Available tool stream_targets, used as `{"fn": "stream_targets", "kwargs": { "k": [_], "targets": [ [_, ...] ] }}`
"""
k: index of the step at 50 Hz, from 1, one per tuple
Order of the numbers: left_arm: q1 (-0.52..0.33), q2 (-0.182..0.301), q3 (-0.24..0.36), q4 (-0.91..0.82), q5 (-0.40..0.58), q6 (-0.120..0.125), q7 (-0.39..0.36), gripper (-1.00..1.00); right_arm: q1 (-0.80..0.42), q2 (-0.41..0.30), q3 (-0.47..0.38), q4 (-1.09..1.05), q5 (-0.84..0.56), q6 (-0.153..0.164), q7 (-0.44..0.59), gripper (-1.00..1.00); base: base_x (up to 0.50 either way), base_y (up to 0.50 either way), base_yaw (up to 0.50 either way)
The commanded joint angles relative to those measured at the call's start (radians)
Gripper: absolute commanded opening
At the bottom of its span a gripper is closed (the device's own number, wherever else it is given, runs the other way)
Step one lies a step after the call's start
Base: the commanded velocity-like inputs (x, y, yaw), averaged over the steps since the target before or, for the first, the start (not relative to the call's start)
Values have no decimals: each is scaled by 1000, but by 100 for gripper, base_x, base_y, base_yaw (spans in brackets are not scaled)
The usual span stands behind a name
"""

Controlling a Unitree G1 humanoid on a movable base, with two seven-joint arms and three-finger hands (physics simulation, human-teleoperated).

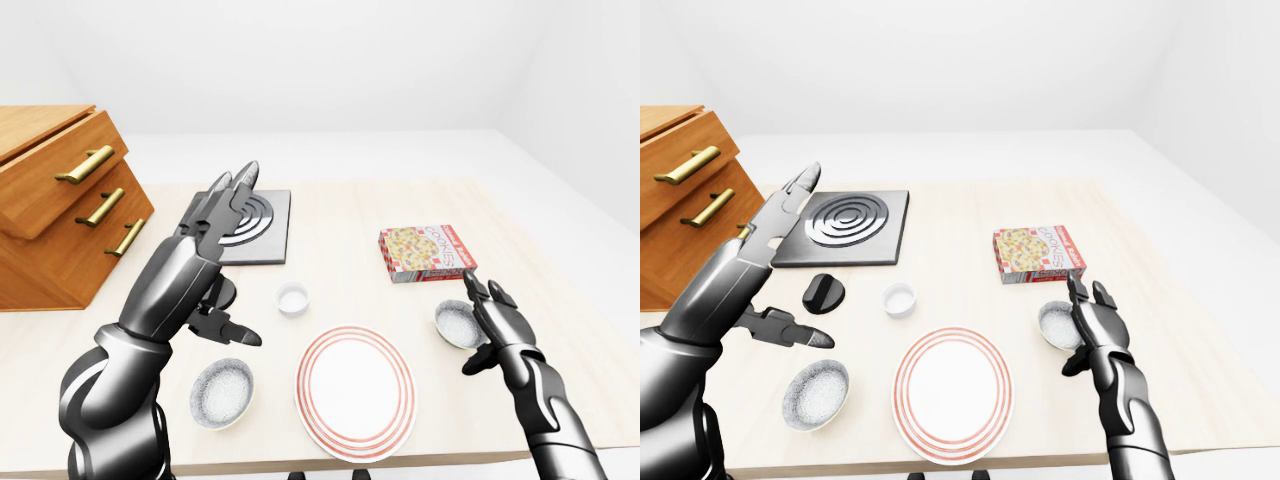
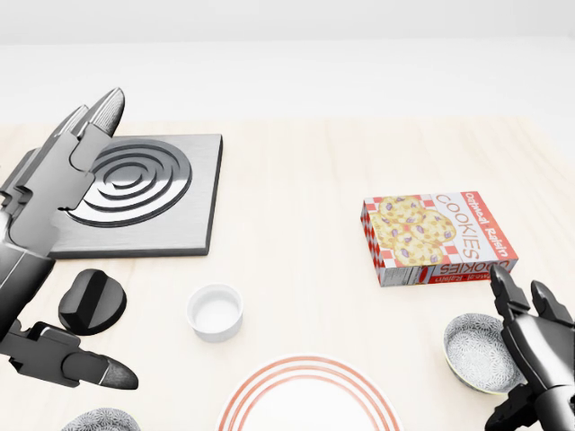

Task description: Pick the akita bowl next to the plate and place it on the plate.

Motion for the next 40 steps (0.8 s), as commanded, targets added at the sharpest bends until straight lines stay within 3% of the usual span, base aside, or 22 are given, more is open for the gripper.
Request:
{"fn": "stream_targets", "kwargs": {
  "k": [1, 28, 29, 30, 40],
  "targets": [
    [2, -1, 0, 2, -1, 0, 1, 100, -16, -15, 17, 53, 0, 0, -34, 100, 0, 0, 0],
    [4, -1, 3, 2, -4, 0, 2, 100, -27, -15, 36, 92, 5, 0, -58, 100, 0, 0, 0],
    [4, -1, 3, 3, -4, 0, 3, 100, -27, -15, 35, 92, 5, 0, -62, -69, 0, 0, 0],
    [5, -1, 3, 5, -5, 0, 4, 100, -25, -14, 35, 85, 6, 0, -58, -100, 0, 0, 0],
    [-1, 1, 1, 4, -3, 0, 2, 100, -21, -12, 34, 82, 8, 0, -62, -95, 0, 0, 0]
  ]
}}
